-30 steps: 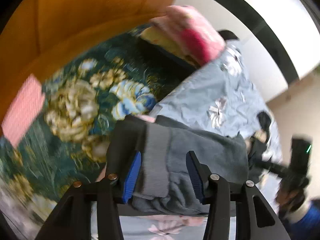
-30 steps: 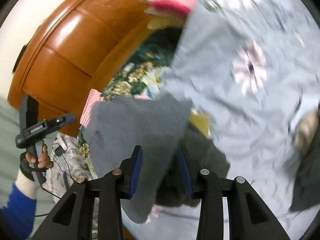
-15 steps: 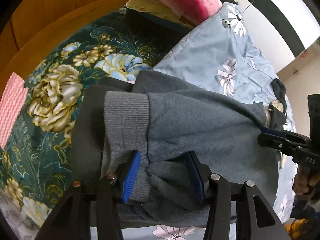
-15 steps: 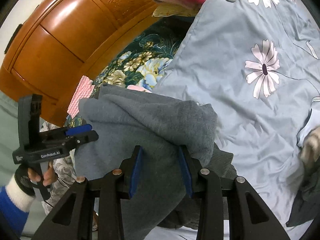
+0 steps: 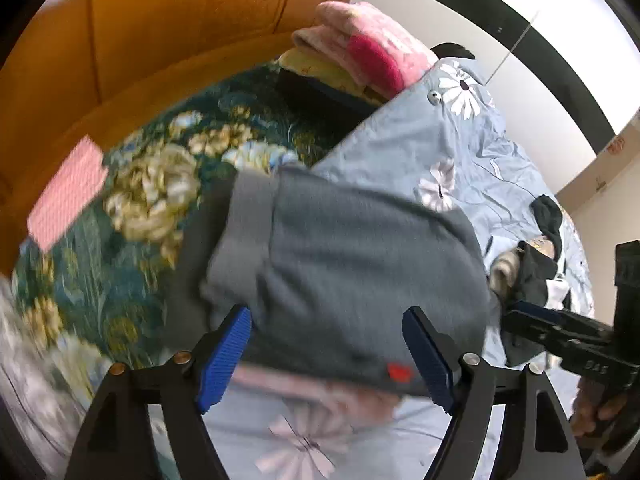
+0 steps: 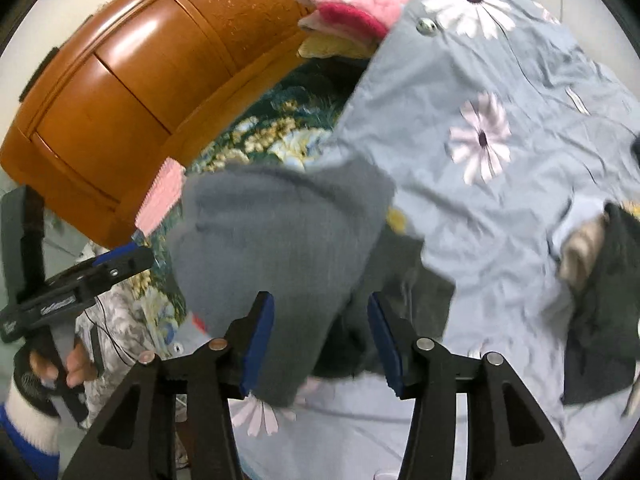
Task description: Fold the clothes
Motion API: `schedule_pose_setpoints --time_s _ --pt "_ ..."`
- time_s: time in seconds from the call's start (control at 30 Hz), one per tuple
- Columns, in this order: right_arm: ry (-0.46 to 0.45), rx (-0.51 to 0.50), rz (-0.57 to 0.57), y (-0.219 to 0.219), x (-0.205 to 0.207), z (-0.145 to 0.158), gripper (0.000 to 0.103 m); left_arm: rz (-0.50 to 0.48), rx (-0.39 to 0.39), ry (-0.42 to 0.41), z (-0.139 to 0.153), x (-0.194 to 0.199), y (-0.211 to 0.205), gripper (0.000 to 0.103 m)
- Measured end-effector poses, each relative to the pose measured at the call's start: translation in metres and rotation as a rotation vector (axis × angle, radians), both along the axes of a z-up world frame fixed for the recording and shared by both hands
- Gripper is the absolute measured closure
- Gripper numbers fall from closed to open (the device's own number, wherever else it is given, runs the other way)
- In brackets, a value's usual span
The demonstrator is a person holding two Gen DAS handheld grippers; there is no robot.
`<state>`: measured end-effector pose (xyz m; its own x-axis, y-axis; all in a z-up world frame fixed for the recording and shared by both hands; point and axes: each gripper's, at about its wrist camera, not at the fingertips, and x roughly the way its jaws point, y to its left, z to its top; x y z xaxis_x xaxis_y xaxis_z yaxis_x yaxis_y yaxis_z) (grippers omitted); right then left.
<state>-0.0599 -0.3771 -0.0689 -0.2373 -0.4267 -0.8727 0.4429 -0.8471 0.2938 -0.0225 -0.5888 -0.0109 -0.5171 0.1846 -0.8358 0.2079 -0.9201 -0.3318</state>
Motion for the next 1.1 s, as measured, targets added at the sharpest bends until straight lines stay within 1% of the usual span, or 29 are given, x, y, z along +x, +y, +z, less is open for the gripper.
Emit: schedule_pose_setpoints --time_s 0.03,0.07,0.1,0.13,0.17,0.23,0.27,0.3,0.33,0.37,0.43,0.47,0.5,0.53,0.6,0.73,0.87,0.93,0.97,1.07,1.1 --pt "-0.009 0.011 -0.002 0.003 0.005 -0.003 0.052 0.018 0.01 -0.001 -0.002 0.01 0.004 0.021" --pt "-0.013 0.019 -0.003 0.005 0.011 -0.006 0.049 0.035 0.019 -0.003 -0.005 0.019 0.007 0.016" --pt "-0.013 0.026 -0.004 0.007 0.017 -0.007 0.043 0.052 0.025 -0.007 -0.009 0.027 0.011 0.007" --pt "-0.011 0.031 -0.002 0.008 0.023 -0.008 0.042 0.069 0.029 -0.011 -0.013 0.036 0.015 0.002" --pt "-0.008 0.036 0.006 0.01 0.028 -0.009 0.041 0.088 0.026 -0.012 -0.016 0.044 0.019 0.0" --pt "0.0 0.05 0.026 0.01 0.038 -0.01 0.041 0.118 0.022 0.009 -0.016 0.06 0.026 0.0" --pt "0.003 0.057 0.037 0.01 0.043 -0.01 0.037 0.132 0.017 0.019 -0.016 0.067 0.03 0.0" --pt "0.007 0.064 0.047 0.011 0.048 -0.011 0.028 0.145 0.012 0.029 -0.015 0.074 0.033 0.0" --pt "0.011 0.071 0.057 0.011 0.054 -0.011 0.023 0.155 0.007 0.039 -0.014 0.078 0.035 0.0" --pt "0.014 0.071 0.064 0.012 0.058 -0.011 0.016 0.16 0.0 0.044 -0.012 0.081 0.037 0.0" --pt "0.021 0.067 0.065 0.014 0.065 -0.01 0.015 0.173 -0.019 0.052 -0.008 0.086 0.04 0.0" --pt "0.023 0.07 0.065 0.014 0.068 -0.01 0.013 0.189 -0.052 0.055 -0.006 0.088 0.041 0.0" --pt "0.026 0.071 0.067 0.014 0.071 -0.009 0.006 0.201 -0.073 0.058 -0.004 0.09 0.041 0.0" --pt "0.03 0.074 0.069 0.014 0.074 -0.009 0.001 0.212 -0.086 0.065 -0.002 0.091 0.041 0.0" --pt "0.048 0.082 0.076 0.014 0.079 -0.007 0.0 0.241 -0.109 0.073 0.003 0.094 0.04 0.0" --pt "0.121 0.124 0.086 0.012 0.091 -0.001 0.0 0.284 -0.108 0.047 0.001 0.093 0.035 0.0" --pt "0.185 0.15 0.097 0.011 0.099 0.002 0.0 0.288 -0.09 0.026 -0.004 0.092 0.035 0.0" --pt "0.219 0.163 0.102 0.01 0.103 0.005 0.0 0.286 -0.108 0.002 -0.007 0.089 0.038 0.0" --pt "0.226 0.166 0.105 0.01 0.103 0.005 0.0 0.285 -0.115 -0.009 -0.008 0.088 0.039 0.0" --pt "0.241 0.176 0.108 0.01 0.105 0.006 0.0 0.283 -0.1 -0.032 -0.013 0.087 0.041 0.0" --pt "0.244 0.179 0.11 0.009 0.105 0.006 0.0 0.285 -0.09 -0.024 -0.013 0.087 0.042 0.0"
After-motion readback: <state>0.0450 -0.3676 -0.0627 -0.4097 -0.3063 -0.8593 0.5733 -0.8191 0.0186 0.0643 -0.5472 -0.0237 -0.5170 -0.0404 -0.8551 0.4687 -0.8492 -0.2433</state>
